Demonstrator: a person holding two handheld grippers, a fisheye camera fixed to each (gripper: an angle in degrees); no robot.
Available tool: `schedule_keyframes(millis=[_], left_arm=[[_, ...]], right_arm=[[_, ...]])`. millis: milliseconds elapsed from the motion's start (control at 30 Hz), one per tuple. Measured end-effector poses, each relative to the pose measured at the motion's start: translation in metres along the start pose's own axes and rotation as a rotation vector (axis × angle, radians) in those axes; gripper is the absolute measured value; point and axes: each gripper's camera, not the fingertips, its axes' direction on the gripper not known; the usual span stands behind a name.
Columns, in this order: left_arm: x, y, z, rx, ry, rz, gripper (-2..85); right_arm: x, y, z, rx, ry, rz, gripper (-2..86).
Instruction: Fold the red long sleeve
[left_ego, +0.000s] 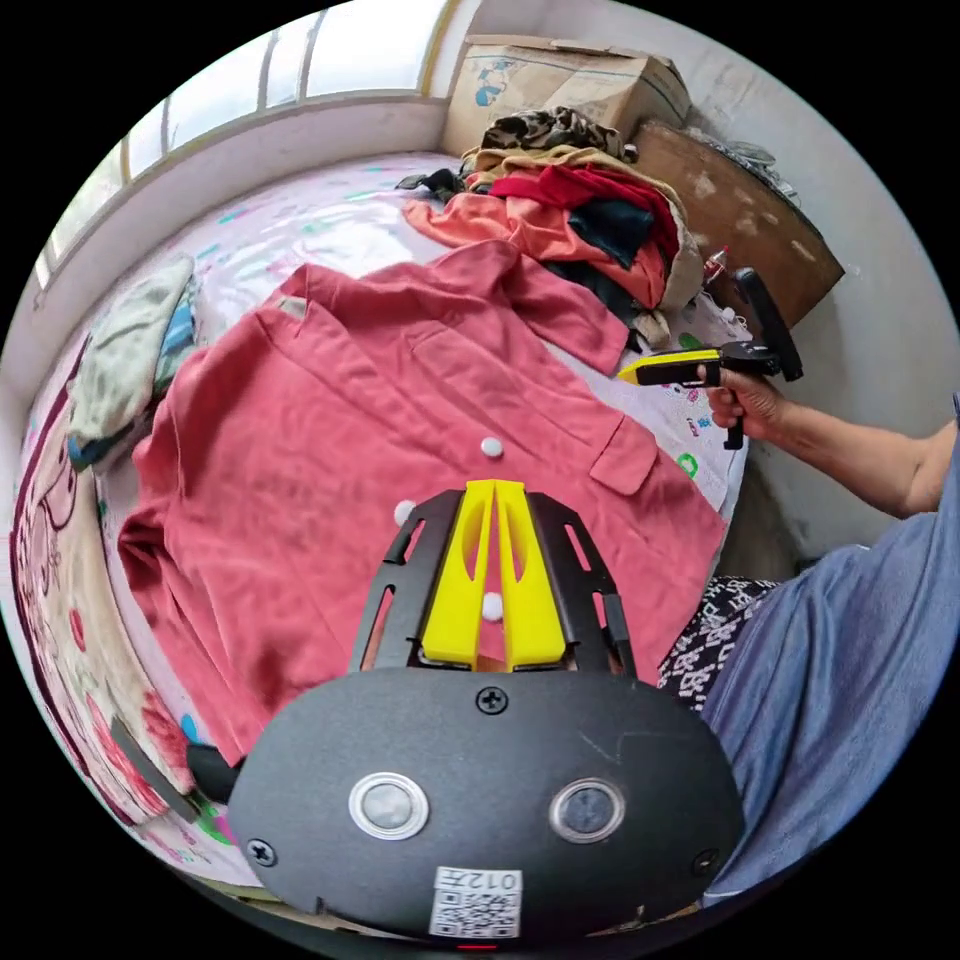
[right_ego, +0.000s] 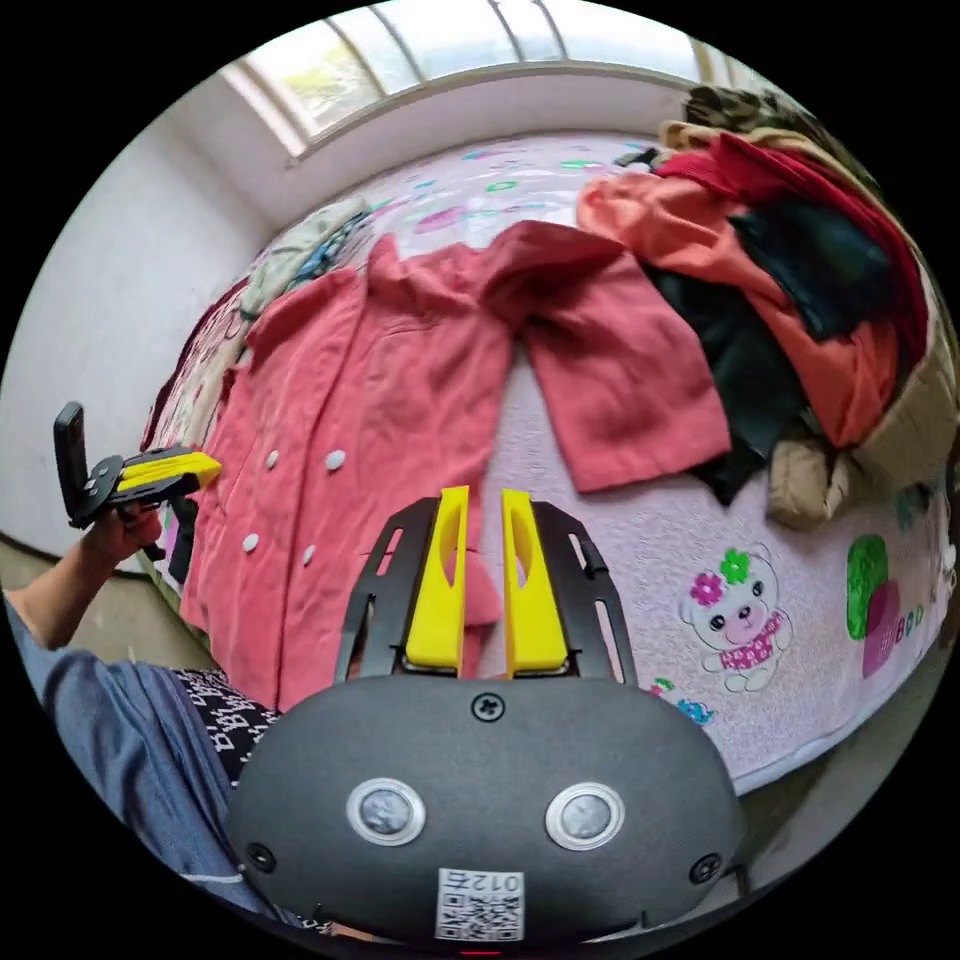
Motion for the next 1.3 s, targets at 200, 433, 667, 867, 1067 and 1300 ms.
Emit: schedule_keyframes(millis=[200,433,667,867,1067,1300], left_arm=[[0.032,-0.165,0.038,0.045,-0.140,0.254,0.4],[0.048,-0.292,0.109,-0.045,-0.292,0.439,4.4],[0.042,-0.338,0.150,-0.176,-0.219,0.672,4.6],[0.018,-0.361,0.151,-0.231,-0.187,0.705,0.4],[-0.073,-0.373,0.123,-0.134,0.042,0.321,0.1],[-0.130,-0.348,0.103,-0.008,0.258,0.095,0.2]], right_arm=[[0.129,-0.052,-0.029,0.077,0.007,0.100,7.7],[0.171,-0.120,-0.026,0.023,-0.025,-0.022,8.8],[0.171,-0.153,-0.030,-0.025,-0.024,-0.123,2.4],[0.186,-0.196,-0.099,-0.070,-0.090,-0.163,0.5],[0.215,-0.284,-0.225,-0.069,-0.249,-0.153,0.2],[0.169,-0.373,-0.299,-0.126,-0.414,-0.238,0.1]])
